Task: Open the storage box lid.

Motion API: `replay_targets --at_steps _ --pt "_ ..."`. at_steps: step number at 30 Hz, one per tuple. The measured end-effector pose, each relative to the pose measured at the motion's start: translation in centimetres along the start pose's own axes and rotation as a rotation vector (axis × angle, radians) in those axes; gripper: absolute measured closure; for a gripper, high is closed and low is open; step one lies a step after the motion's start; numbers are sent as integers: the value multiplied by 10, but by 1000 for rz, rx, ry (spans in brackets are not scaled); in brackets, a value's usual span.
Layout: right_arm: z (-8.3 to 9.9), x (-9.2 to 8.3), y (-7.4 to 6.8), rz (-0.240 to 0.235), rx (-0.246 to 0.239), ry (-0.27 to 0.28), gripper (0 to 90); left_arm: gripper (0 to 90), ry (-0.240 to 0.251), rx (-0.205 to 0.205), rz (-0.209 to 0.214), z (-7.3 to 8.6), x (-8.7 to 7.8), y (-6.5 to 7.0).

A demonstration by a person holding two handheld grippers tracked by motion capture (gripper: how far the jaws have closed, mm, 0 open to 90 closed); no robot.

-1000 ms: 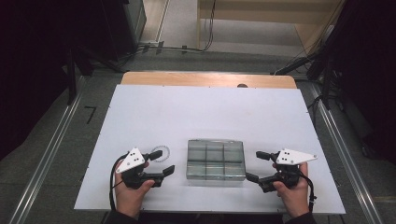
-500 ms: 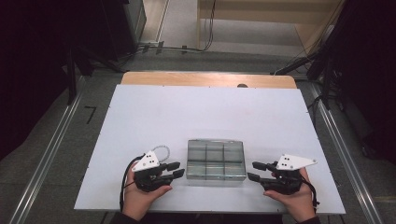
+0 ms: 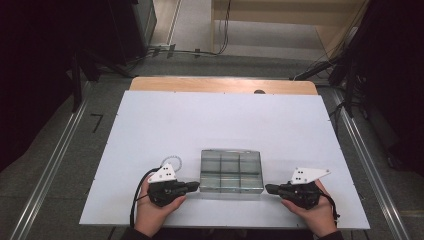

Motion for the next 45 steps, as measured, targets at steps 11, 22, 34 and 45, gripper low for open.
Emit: replay_targets --at_steps 11,22,34,45 --pt "-3 3 -2 -6 -11 2 876 900 -4 8 26 0 -2 1" --pt "-4 1 -4 7 -21 15 877 900 -5 12 32 0 -2 1" --pt "-4 1 -5 6 -27 18 877 900 -5 16 35 0 -2 1" --pt "-4 1 -5 5 -31 19 878 900 -5 15 38 0 -2 1"
Point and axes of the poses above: each handheld gripper's, and its own axes: x roughly forward along the jaws, z roughly out of its underside, y roughly to its right, the point moved 3 cm from there along x, roughly forward along the jaws, and after that the axes turned 5 degrees about x, right-handed, at the moved point
